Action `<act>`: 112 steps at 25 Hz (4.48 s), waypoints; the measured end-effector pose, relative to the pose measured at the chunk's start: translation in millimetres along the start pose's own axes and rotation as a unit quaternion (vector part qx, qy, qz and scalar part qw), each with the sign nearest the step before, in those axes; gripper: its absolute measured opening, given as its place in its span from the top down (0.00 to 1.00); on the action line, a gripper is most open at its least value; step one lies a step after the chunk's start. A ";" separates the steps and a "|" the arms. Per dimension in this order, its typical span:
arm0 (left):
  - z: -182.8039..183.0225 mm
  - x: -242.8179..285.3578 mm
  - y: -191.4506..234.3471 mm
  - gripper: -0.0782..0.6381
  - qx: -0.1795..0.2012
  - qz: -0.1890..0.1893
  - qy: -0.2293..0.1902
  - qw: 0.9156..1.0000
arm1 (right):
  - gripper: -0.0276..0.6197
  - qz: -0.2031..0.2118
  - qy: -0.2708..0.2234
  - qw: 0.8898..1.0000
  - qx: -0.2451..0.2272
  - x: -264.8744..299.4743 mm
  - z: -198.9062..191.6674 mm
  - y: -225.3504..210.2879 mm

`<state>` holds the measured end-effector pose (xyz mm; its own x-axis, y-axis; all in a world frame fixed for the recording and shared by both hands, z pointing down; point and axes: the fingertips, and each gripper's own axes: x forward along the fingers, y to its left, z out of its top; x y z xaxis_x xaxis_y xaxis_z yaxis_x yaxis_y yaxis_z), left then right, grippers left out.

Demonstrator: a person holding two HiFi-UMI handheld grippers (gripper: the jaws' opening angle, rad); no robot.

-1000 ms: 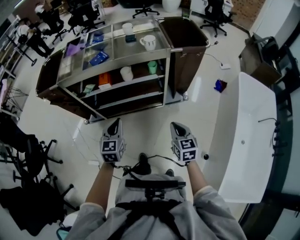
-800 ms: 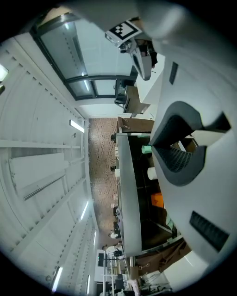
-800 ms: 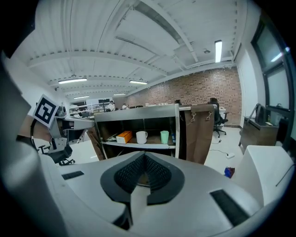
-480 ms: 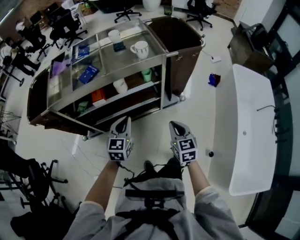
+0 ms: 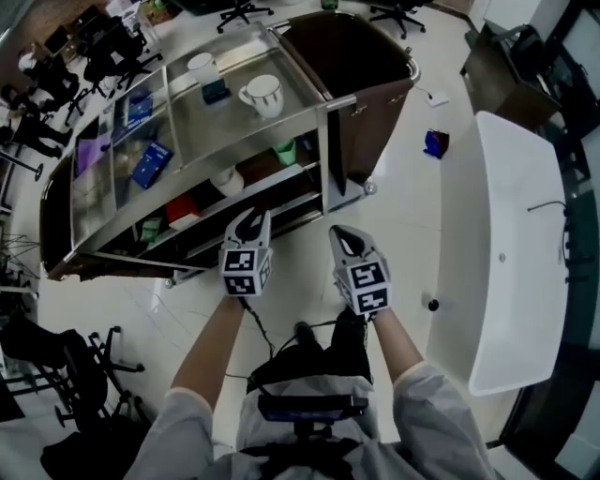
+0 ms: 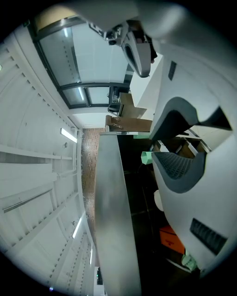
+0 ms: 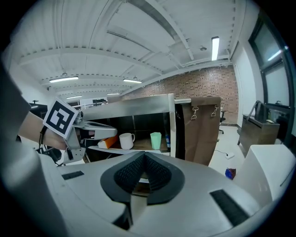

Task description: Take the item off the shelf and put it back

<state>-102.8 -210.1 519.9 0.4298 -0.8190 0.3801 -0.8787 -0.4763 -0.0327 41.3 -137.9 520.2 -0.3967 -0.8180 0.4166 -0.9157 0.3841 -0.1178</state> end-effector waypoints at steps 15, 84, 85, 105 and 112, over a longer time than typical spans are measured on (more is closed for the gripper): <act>-19.8 177.2 19.1 0.40 -0.013 -0.018 -0.006 1.000 | 0.94 0.000 -0.003 1.000 0.002 118.3 -6.9 -54.1; 19.0 -74.4 22.6 0.46 -0.030 0.038 0.001 0.999 | 0.94 0.065 0.027 0.997 -0.039 18.8 28.0 28.4; 16.3 -84.9 24.0 0.46 -0.037 0.043 0.002 0.998 | 0.94 0.068 0.029 0.996 -0.042 15.5 27.8 32.0; -46.1 -239.6 64.2 0.46 -0.062 0.138 0.019 0.988 | 0.94 0.128 0.036 0.989 -0.067 -12.6 7.0 104.3; -56.5 -246.0 67.8 0.46 -0.074 0.150 0.024 0.986 | 0.94 0.130 0.042 0.988 -0.067 -12.3 3.5 108.0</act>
<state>-279.9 -22.8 476.3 0.1394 -0.8984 0.4164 -0.9868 -0.1608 -0.0166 -53.0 -87.9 499.3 -0.6053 -0.6481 0.4622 -0.7647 0.6346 -0.1117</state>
